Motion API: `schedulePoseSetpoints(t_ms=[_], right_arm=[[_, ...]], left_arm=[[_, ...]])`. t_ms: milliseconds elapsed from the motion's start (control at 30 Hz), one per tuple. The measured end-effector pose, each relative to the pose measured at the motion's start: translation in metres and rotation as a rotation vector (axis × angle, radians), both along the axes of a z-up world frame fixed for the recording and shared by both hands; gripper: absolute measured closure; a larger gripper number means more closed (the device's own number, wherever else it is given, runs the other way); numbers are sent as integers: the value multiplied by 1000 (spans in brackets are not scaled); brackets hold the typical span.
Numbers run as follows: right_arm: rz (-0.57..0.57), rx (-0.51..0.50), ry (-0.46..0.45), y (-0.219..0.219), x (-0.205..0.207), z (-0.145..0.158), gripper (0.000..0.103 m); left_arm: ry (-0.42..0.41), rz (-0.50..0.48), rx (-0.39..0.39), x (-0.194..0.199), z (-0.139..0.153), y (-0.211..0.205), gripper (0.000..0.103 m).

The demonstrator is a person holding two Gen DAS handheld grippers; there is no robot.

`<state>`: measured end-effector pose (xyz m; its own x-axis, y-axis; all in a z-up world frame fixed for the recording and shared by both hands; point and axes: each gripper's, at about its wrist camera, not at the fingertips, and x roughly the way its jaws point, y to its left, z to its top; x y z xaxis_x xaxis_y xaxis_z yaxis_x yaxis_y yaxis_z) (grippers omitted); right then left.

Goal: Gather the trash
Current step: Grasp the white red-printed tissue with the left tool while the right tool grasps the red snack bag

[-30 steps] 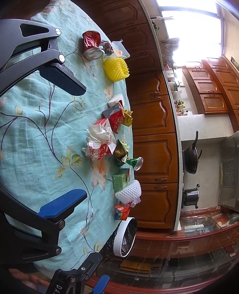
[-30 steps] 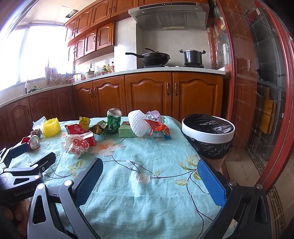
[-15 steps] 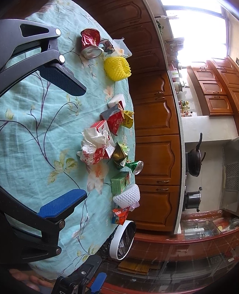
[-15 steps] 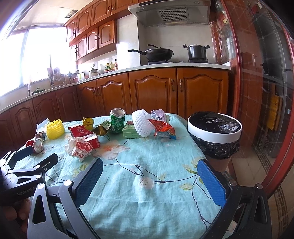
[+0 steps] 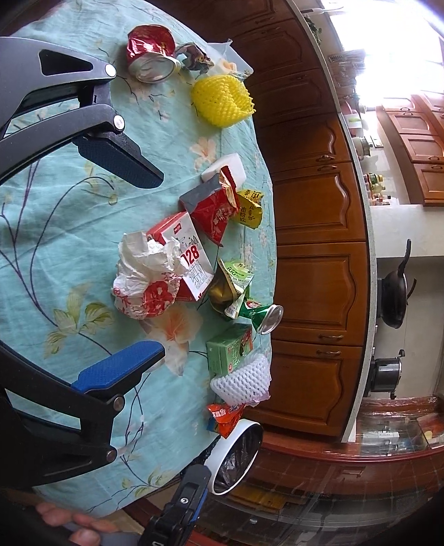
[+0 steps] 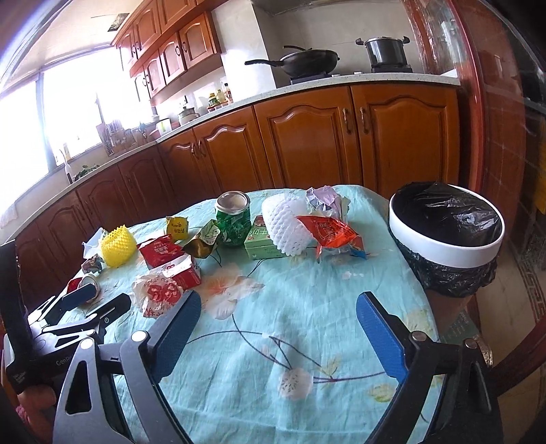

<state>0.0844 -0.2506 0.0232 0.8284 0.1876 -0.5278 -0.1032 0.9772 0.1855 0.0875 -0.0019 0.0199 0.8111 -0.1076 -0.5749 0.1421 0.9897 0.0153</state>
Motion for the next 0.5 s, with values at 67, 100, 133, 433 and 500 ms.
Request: schedulePoseSetpoints(t_ms=[67, 100, 133, 433, 500], right_arm=[[-1, -3, 16, -3, 15, 1, 16], [-1, -8, 22, -4, 22, 2, 16], [-4, -17, 27, -6, 29, 3, 17], [0, -135, 134, -17, 99, -18, 31], [2, -142, 159, -19, 110, -24, 38]], left_arm=[[28, -17, 4, 10, -2, -2, 10], [40, -20, 3, 15, -4, -2, 10], [54, -23, 1, 19, -7, -2, 10], [132, -37, -14, 44, -24, -2, 28], [152, -45, -32, 47, -27, -2, 40]])
